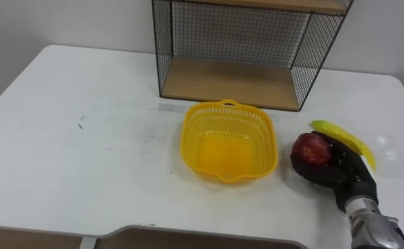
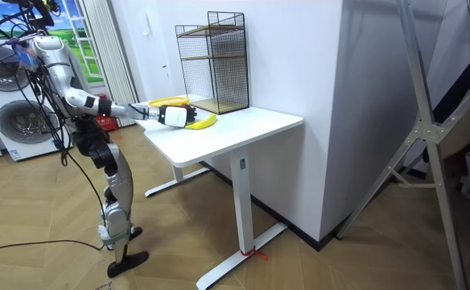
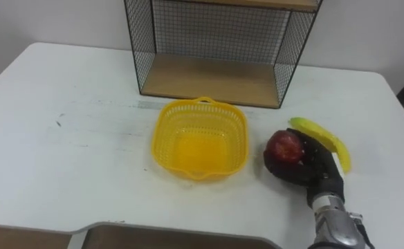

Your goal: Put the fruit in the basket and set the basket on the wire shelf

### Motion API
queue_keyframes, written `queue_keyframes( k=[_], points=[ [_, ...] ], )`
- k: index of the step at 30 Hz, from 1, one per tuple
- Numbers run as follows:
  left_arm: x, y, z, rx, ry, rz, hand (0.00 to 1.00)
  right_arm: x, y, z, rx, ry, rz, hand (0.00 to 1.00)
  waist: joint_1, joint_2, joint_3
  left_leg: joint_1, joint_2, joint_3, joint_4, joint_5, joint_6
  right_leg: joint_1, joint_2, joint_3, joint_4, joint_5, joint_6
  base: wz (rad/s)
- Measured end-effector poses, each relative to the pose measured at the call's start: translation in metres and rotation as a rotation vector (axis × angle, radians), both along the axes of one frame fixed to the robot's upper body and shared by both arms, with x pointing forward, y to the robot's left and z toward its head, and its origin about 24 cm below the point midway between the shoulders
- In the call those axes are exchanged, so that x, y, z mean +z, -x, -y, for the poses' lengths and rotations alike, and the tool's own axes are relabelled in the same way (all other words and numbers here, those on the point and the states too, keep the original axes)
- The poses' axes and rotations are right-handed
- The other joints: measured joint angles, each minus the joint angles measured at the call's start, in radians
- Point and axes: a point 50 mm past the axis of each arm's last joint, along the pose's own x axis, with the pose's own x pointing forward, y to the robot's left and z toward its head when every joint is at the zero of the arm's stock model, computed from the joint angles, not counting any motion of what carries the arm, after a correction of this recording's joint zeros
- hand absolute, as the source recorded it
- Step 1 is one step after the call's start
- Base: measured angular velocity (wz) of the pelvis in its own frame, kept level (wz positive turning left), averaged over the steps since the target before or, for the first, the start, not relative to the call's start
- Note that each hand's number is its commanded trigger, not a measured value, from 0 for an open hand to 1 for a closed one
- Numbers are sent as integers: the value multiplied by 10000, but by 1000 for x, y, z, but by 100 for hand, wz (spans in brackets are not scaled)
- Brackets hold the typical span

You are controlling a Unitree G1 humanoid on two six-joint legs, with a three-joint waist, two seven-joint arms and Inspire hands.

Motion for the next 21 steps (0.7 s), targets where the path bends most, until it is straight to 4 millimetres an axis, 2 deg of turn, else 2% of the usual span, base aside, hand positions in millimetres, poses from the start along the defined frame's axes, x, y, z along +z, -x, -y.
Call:
queue_keyframes(
  k=[6,10,14,19,21],
  points=[
    [-3,-2,9,51,223,59,0,6,-2,1,-221,-293,285,100,-39,152,-64,18,3,42,-23,0,0,-19,6,82,10,0,1,-1],
    [-3,-3,10,55,277,70,0,10,-4,3,-429,-203,423,100,-39,195,-29,34,12,51,-39,1,-1,-32,7,100,28,0,0,-1],
    [-4,-6,11,38,387,117,0,28,-12,-2,-186,23,1237,100,7,171,5,32,9,79,-44,1,-1,-52,11,162,2,-3,2,-2],
    [-3,-8,10,76,393,213,0,60,-23,-13,725,1528,2378,100,85,118,19,36,12,173,-47,1,-1,-65,19,209,-28,-3,3,-4],
    [-3,-8,9,158,351,254,0,67,-24,-15,1019,2080,2588,100,72,9,65,33,13,170,-46,1,-1,-53,19,210,-42,-3,3,0]
  ],
)
